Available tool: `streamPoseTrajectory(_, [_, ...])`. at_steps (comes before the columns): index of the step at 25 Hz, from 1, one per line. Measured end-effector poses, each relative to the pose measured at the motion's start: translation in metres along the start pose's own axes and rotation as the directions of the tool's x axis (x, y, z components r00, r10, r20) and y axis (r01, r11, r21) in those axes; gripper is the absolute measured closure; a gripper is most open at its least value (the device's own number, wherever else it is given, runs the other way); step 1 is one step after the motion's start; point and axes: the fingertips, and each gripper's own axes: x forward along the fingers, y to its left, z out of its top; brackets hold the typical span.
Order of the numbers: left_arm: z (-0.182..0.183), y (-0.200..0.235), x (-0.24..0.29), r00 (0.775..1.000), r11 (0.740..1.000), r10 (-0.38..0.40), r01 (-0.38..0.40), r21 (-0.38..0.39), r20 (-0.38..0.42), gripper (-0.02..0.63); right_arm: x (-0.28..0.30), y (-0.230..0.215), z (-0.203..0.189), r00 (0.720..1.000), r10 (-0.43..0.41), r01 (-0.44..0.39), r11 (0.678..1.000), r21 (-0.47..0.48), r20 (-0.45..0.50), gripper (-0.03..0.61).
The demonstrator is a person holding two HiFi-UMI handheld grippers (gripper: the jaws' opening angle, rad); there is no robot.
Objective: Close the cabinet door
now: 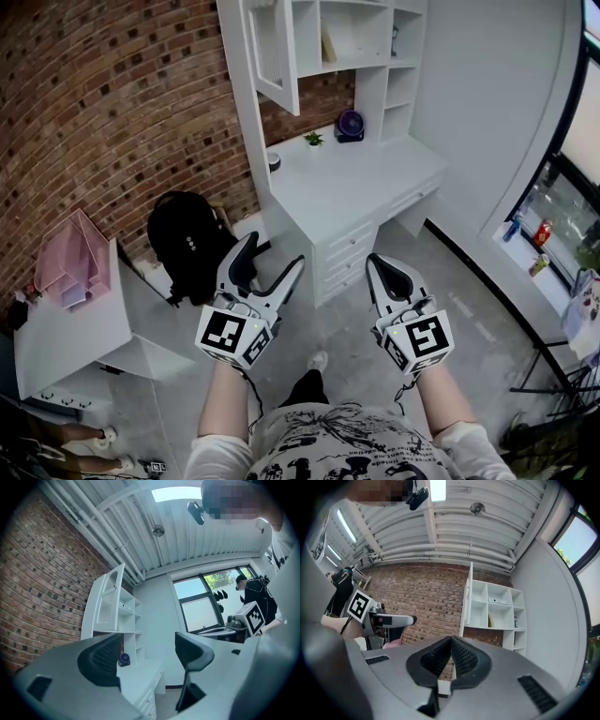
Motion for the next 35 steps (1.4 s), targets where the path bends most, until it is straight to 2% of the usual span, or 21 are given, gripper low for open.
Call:
streamPoseTrajectory(5, [-0.009,0.076,0.065,0.999,1.000,-0.023,0.023,-0.008,0.023,0.265,0.089,-0.039,-0.006,0.999,-0.050,0.049,0.999,-0.005,-0.013,0.563])
streamPoseTrajectory(9, [0.004,0.140,0.120,0.996,0.999,-0.037,0.037,-0.005,0.085,0.267,0.168,-0.072,0.001,0.997,-0.080,0.080,0.996,-0.036,0.001,0.563])
streamPoseTrajectory(12, [0.019,0.183,0.158,0.991,0.999,-0.049,0.045,0.031,0.124,0.266,0.220,-0.101,0.007,0.990,-0.136,0.137,0.990,-0.029,0.030,0.563])
streamPoseTrajectory(15, [0.031,0.214,0.195,0.989,0.995,-0.070,0.059,0.083,0.132,0.267,0.264,-0.125,0.009,0.988,-0.149,0.149,0.989,0.004,0.044,0.563])
streamPoseTrajectory(22, [0.071,0.251,0.264,0.977,0.988,-0.111,0.087,0.131,0.184,0.267,0.334,-0.154,0.013,0.994,-0.104,0.105,0.994,-0.033,0.045,0.563])
streamPoseTrajectory(29, [0.091,0.262,0.317,0.977,0.979,-0.106,0.070,0.191,0.187,0.267,0.373,-0.179,0.021,0.998,-0.058,0.060,0.996,-0.064,0.034,0.563])
streamPoseTrajectory(35, [0.146,0.266,0.356,0.961,0.962,-0.114,0.043,0.269,0.252,0.267,0.389,-0.196,0.029,0.999,-0.002,0.006,0.997,-0.076,0.048,0.563])
